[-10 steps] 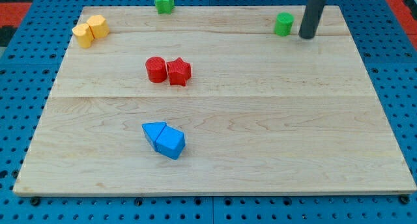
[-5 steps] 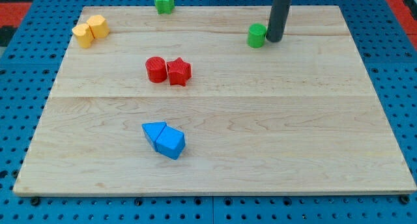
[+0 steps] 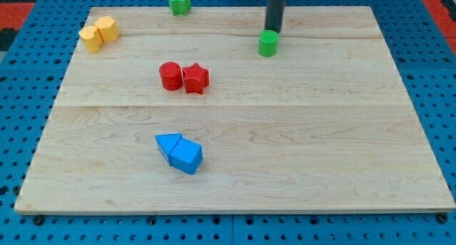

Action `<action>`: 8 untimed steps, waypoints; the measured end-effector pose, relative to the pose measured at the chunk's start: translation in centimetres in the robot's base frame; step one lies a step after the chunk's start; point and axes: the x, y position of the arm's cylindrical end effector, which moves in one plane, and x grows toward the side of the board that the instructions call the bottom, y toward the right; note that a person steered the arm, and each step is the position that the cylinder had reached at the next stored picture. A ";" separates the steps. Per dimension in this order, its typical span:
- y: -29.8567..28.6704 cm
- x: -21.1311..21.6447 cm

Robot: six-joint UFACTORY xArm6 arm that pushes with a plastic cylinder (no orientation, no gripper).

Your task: Move the green circle towards the bottom right corner

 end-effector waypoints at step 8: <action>-4.1 15.0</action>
